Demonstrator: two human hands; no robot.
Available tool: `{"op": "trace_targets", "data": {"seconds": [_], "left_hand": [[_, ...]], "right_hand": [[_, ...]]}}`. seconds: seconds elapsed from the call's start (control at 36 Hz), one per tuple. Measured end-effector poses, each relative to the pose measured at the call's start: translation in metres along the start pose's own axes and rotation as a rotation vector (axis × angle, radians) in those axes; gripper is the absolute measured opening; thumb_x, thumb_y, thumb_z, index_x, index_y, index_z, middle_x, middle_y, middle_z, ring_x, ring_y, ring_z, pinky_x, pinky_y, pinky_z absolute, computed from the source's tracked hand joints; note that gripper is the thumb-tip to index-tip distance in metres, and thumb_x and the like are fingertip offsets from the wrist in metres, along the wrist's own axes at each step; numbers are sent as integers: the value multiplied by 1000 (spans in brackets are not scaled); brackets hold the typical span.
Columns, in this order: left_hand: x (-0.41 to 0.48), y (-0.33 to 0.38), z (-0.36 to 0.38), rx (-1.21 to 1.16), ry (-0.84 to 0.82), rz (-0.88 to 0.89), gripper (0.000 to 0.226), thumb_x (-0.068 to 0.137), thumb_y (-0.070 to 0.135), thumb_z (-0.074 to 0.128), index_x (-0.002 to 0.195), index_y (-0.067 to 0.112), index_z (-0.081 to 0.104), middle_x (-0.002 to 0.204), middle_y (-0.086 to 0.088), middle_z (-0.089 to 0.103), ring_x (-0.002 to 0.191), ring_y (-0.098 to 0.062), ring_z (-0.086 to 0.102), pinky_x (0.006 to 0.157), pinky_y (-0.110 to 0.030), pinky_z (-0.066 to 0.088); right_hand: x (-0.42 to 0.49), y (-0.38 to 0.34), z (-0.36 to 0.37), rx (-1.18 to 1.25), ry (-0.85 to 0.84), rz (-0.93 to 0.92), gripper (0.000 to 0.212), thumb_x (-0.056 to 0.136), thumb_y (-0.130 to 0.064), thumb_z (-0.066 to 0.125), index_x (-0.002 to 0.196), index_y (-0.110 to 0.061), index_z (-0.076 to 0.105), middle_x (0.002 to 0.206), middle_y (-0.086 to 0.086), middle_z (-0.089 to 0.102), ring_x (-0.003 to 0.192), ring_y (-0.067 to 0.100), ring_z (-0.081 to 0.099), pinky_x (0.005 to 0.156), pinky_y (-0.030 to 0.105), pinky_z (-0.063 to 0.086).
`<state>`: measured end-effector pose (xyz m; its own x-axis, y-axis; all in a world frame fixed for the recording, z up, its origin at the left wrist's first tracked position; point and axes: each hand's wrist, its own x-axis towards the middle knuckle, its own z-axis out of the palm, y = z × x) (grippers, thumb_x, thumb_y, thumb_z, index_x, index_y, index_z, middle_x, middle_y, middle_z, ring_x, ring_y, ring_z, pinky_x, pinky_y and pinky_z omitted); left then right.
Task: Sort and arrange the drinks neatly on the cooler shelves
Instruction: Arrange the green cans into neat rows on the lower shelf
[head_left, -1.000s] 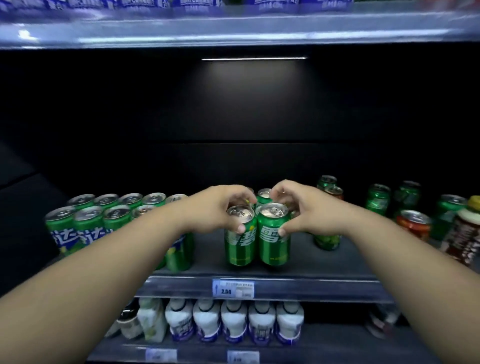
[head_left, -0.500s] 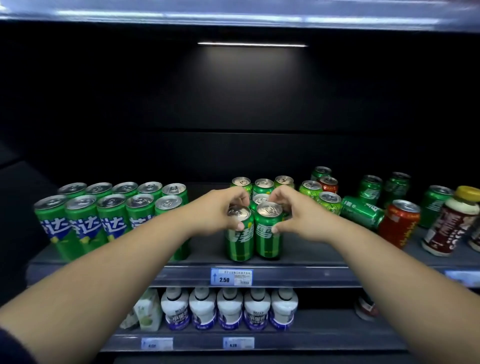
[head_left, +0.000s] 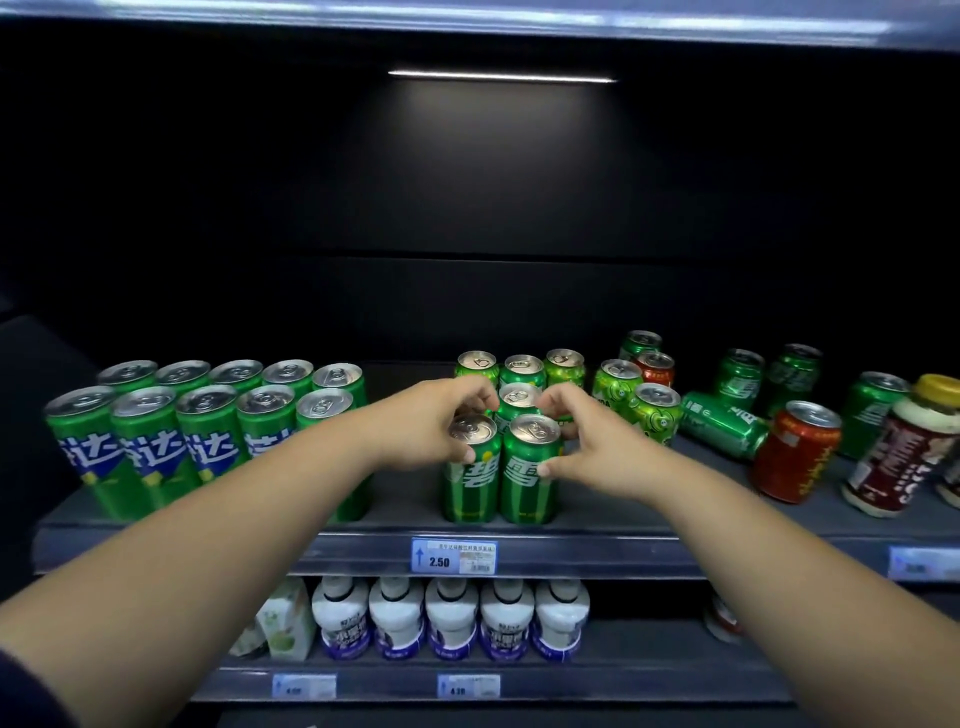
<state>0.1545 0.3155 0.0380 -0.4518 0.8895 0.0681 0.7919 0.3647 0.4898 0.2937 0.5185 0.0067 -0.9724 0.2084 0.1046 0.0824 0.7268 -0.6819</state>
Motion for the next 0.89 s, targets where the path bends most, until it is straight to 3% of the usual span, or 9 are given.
{"op": "trace_targets", "data": {"seconds": [0.08, 0.17, 0.25, 0.39, 0.53, 0.72, 0.81, 0.89], "left_hand": [[0, 1, 0, 109, 41, 24, 47, 76, 22, 83, 117, 30, 61, 112, 12, 56, 104, -6, 52, 79, -11, 37], [-1, -3, -2, 111, 69, 14, 48, 73, 29, 86, 116, 29, 65, 110, 11, 59, 102, -8, 56, 84, -21, 44], [-2, -8, -4, 71, 63, -24, 52, 71, 28, 88, 119, 28, 67, 113, 11, 65, 101, -6, 60, 91, -27, 51], [-3, -10, -10, 66, 38, -51, 64, 70, 25, 89, 128, 28, 63, 115, 11, 66, 100, -4, 61, 92, -29, 53], [-4, -6, -14, 95, 55, -77, 64, 67, 31, 90, 125, 29, 64, 104, 14, 63, 89, -1, 61, 84, -26, 51], [-3, -4, -16, 118, 22, -78, 54, 67, 32, 90, 116, 27, 68, 100, 17, 64, 90, -1, 61, 85, -30, 54], [0, -4, -18, 138, 24, -77, 56, 65, 33, 91, 115, 27, 66, 90, 21, 60, 82, 5, 57, 73, -20, 48], [1, -4, -18, 136, 21, -85, 58, 63, 34, 92, 115, 26, 67, 92, 17, 64, 85, -2, 62, 77, -26, 53]], "right_hand": [[-3, 0, 1, 33, -2, 22, 66, 74, -24, 88, 120, -43, 45, 136, -12, 49, 123, 11, 55, 103, 39, 52], [-5, -4, 3, 8, 2, 42, 83, 72, -32, 90, 142, -30, 44, 144, -7, 49, 130, 12, 50, 108, 38, 47], [-5, -7, 4, 44, 2, 58, 85, 76, -25, 89, 146, -28, 42, 140, -7, 50, 131, 13, 48, 107, 33, 47], [-3, -9, 4, 42, -42, 68, 80, 78, -23, 87, 142, -34, 40, 133, -9, 46, 125, 18, 52, 104, 37, 48], [0, -8, 3, 102, -80, 63, 80, 80, -16, 85, 143, -30, 40, 134, -9, 45, 126, 15, 50, 85, 19, 46], [6, -3, 1, 69, -69, 25, 71, 73, -24, 90, 125, -42, 46, 136, -12, 54, 125, 14, 55, 103, 37, 50], [7, 0, 5, 26, -25, 0, 60, 71, -30, 91, 114, -44, 51, 128, -10, 59, 117, 11, 59, 99, 37, 53], [5, -4, 9, -84, 36, -12, 50, 69, -40, 90, 102, -38, 52, 115, -13, 57, 105, 8, 56, 89, 33, 51]]}}
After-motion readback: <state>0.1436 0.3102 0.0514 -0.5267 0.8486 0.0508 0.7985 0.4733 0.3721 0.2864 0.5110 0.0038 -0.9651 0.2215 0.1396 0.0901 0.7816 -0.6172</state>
